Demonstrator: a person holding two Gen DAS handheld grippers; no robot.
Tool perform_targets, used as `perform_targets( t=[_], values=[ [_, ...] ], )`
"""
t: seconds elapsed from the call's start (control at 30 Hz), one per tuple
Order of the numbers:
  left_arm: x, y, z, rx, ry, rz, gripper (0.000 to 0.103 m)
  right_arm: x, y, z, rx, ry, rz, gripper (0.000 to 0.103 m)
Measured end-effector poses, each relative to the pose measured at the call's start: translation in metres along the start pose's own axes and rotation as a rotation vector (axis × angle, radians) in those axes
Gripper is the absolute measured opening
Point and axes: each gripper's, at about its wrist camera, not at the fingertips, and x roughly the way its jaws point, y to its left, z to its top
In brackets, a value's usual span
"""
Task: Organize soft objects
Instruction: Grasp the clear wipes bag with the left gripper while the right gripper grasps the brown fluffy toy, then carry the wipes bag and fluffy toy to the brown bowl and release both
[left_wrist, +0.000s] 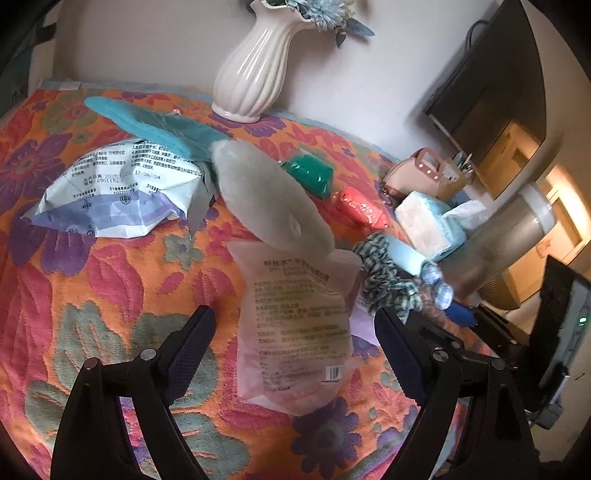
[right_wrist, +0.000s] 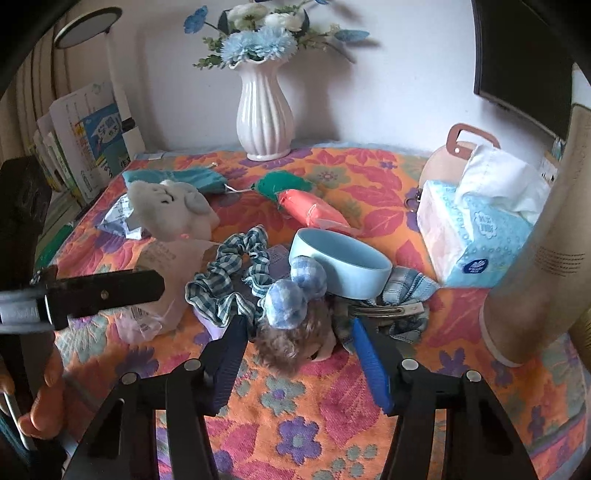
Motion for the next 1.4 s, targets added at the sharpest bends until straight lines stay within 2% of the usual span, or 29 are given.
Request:
perform_targets(
  t=[0.03, 0.07, 0.13, 0.23, 0.33, 0.4, 0.47, 0.57, 0.63, 0.7, 0.77, 0.83, 0.97, 1.07, 1.1, 1.13, 1.23, 1.4],
  values=[
    [0.002, -0.004, -0.001, 0.02, 0.004, 0.022, 0.085, 0.0, 0.001, 0.0, -0.002, 0.002, 0.007, 0.044],
    [0.002, -0.007, -0.001, 0.035, 0.003, 0.032, 0.081, 0.0, 0.003, 0.001, -0.008, 0.006, 0.022, 0.039],
    [0.004, -0.011, -0.002, 0.061, 0.004, 0.038, 0.052, -0.002, 0.008, 0.002, -0.023, -0.005, 0.004, 0.038],
    [0.0, -0.007, -0.003, 0.049, -0.014, 0.012, 0.047, -0.011, 0.007, 0.01, -0.009, -0.036, 0.04, 0.036],
    [-0.015, 0.004, -0.004, 0.011, -0.075, -0.067, 0.047, -0.03, -0.003, 0.021, 0.056, -0.1, 0.152, 0.035],
    [-0.02, 0.013, -0.005, -0.036, -0.078, -0.096, 0.047, -0.045, -0.01, 0.025, 0.089, -0.137, 0.234, 0.035],
    [-0.024, 0.017, -0.009, -0.058, -0.06, -0.103, 0.047, -0.053, -0.01, 0.024, 0.09, -0.13, 0.262, 0.035],
    [-0.034, 0.011, -0.021, -0.015, -0.037, -0.083, 0.047, -0.053, -0.002, 0.01, 0.007, -0.054, 0.291, 0.036],
    [-0.039, 0.004, -0.028, 0.017, -0.018, -0.06, 0.048, -0.045, 0.007, -0.005, -0.079, 0.008, 0.252, 0.036],
    [-0.04, -0.002, -0.033, 0.048, -0.006, -0.013, 0.05, -0.035, 0.015, -0.022, -0.155, 0.06, 0.176, 0.036],
    [-0.04, -0.006, -0.037, 0.073, 0.001, 0.034, 0.057, -0.028, 0.018, -0.031, -0.178, 0.096, 0.139, 0.042],
    [-0.035, -0.008, -0.037, 0.075, 0.015, 0.055, 0.078, -0.027, 0.016, -0.035, -0.159, 0.105, 0.138, 0.061],
    [-0.026, -0.008, -0.036, 0.053, 0.027, 0.046, 0.081, -0.031, 0.017, -0.033, -0.156, 0.088, 0.139, 0.062],
    [-0.02, -0.013, -0.037, 0.063, 0.029, 0.08, 0.078, -0.024, 0.017, -0.03, -0.116, 0.098, 0.165, 0.062],
    [-0.02, -0.016, -0.038, 0.079, 0.029, 0.091, 0.064, -0.021, 0.017, -0.03, -0.103, 0.108, 0.174, 0.061],
    [-0.019, -0.018, -0.038, 0.088, 0.036, 0.092, 0.046, -0.019, 0.018, -0.032, -0.1, 0.118, 0.172, 0.048],
    [-0.023, -0.024, -0.04, 0.094, 0.04, 0.076, 0.046, -0.017, 0.019, -0.034, -0.1, 0.114, 0.169, 0.044],
    [-0.039, -0.052, -0.039, 0.149, -0.013, 0.034, 0.046, -0.035, 0.005, -0.031, -0.046, 0.069, 0.149, 0.044]
  ],
)
